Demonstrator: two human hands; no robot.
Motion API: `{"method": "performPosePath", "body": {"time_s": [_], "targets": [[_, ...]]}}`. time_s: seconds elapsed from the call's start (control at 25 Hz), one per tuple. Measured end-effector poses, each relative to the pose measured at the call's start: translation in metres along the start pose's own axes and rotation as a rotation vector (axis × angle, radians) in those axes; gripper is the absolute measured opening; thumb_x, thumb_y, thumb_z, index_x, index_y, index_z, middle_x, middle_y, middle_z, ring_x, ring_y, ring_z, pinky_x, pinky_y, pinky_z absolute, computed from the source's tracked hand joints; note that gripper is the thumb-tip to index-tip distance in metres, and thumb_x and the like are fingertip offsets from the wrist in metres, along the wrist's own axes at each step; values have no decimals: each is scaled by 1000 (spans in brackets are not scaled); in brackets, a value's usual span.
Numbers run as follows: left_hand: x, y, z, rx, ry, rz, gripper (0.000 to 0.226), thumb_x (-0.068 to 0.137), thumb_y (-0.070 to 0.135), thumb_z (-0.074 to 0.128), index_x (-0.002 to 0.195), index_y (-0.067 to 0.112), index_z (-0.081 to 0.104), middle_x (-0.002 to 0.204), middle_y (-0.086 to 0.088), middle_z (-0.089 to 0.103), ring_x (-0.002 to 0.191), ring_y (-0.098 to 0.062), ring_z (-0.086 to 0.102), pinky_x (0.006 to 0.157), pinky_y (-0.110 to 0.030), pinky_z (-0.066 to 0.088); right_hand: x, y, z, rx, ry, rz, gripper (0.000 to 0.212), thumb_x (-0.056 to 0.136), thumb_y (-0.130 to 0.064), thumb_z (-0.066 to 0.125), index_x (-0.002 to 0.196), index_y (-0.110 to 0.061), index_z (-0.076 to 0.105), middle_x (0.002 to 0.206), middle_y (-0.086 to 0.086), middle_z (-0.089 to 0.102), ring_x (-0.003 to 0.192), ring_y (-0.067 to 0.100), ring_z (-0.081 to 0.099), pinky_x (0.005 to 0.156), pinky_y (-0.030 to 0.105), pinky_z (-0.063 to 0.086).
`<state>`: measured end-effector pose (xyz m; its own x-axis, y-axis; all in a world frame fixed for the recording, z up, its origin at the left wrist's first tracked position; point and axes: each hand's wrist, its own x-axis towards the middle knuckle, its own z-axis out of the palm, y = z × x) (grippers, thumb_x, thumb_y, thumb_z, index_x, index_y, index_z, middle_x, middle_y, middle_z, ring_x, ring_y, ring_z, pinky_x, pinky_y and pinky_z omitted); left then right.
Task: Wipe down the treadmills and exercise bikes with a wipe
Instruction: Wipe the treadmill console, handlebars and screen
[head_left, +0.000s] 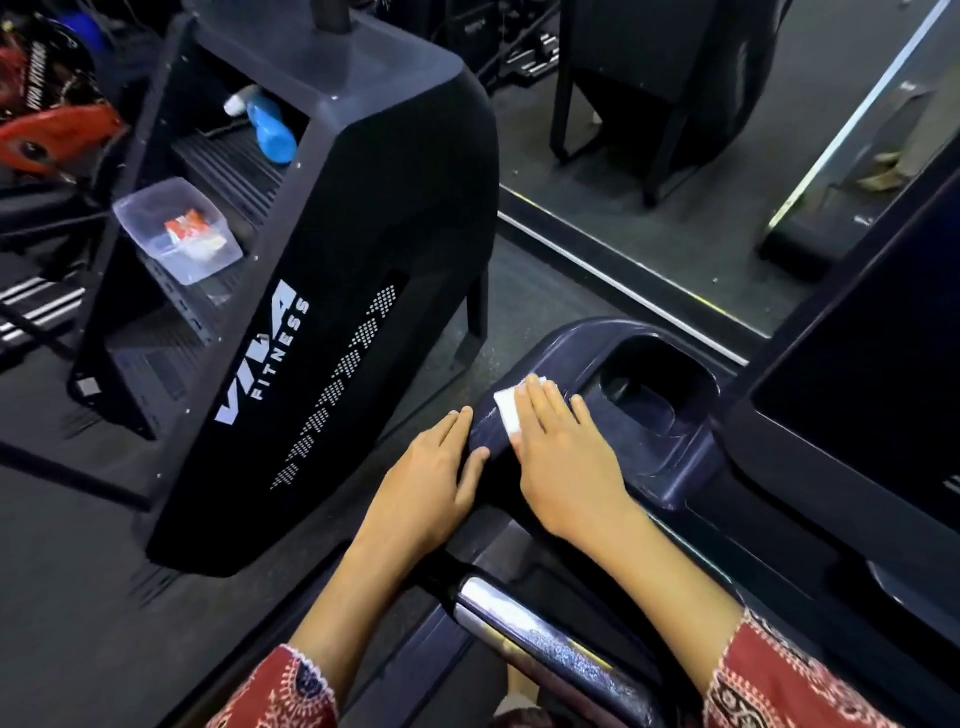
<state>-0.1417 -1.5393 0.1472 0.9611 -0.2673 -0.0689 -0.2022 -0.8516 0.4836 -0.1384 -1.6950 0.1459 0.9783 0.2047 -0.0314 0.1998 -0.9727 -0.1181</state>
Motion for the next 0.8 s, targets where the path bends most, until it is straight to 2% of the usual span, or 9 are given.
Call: {"method": "performPosePath", "body": {"time_s": [0.12, 0.24, 0.32, 0.4, 0.48, 0.6, 0.68, 0.76, 0.8], "targets": [[-7, 0, -2, 14, 17, 3, 55, 99, 34, 43, 147, 9, 32, 151, -8, 35, 136, -22, 36, 110, -30, 30, 14, 0, -2, 35, 57, 44, 62, 91, -25, 17, 135, 5, 48, 140, 23, 48, 130, 37, 47, 104, 50, 40], [-27, -10, -3, 4, 33, -2, 55, 98, 39, 42, 144, 9, 39, 146, -6, 43, 131, -22, 43, 107, -32, 36, -5, -17, 10, 29, 74, -228, 55, 92, -23, 24, 134, -3, 53, 140, 18, 50, 129, 34, 48, 98, 47, 45], [-46, -16, -4, 8, 72, -30, 56, 98, 42, 41, 143, 10, 41, 145, -5, 45, 132, -21, 43, 110, -29, 33, -14, -19, 11, 25, 99, -374, 51, 93, -24, 29, 135, -9, 53, 140, 13, 51, 128, 30, 49, 98, 45, 45], [-67, -18, -6, 11, 120, -86, 53, 98, 36, 48, 143, 9, 41, 146, -7, 43, 135, -20, 39, 108, -21, 21, -6, -18, 6, 27, 115, -244, 51, 95, -26, 25, 138, -13, 50, 143, 12, 47, 132, 30, 45, 102, 49, 42], [-87, -22, -10, 15, 165, -128, 53, 97, 36, 49, 142, 9, 42, 146, -6, 43, 135, -18, 39, 104, -17, 19, -5, -36, 7, 125, 124, -153, 52, 96, -26, 21, 137, -8, 49, 143, 16, 45, 133, 36, 39, 102, 54, 41], [-121, -36, -14, 25, 219, -124, 53, 95, 41, 44, 136, 7, 50, 134, -7, 56, 121, -18, 52, 98, -22, 34, -40, -95, 22, 179, 126, -357, 45, 95, -23, 31, 128, -10, 58, 133, 17, 54, 125, 39, 49, 97, 55, 42], [-145, -47, -16, 36, 249, -123, 55, 92, 41, 41, 129, 3, 55, 124, -11, 62, 110, -22, 60, 93, -30, 44, -50, -102, 24, 186, 92, -438, 50, 96, -30, 25, 134, -16, 55, 141, 13, 50, 132, 35, 43, 104, 54, 35], [-168, -55, -17, 106, 283, -146, 55, 91, 39, 41, 125, 0, 59, 121, -15, 64, 107, -28, 63, 91, -40, 48, -43, -93, 24, 163, 86, -336, 58, 97, -38, 13, 142, -23, 46, 150, 9, 39, 140, 32, 31, 111, 53, 26], [-179, -58, -17, 137, 299, -159, 55, 91, 39, 41, 124, 0, 60, 120, -15, 64, 107, -29, 64, 92, -42, 48, -42, -92, 23, 144, 113, -264, 57, 97, -36, 13, 141, -21, 47, 149, 11, 39, 138, 34, 31, 109, 54, 28]]}}
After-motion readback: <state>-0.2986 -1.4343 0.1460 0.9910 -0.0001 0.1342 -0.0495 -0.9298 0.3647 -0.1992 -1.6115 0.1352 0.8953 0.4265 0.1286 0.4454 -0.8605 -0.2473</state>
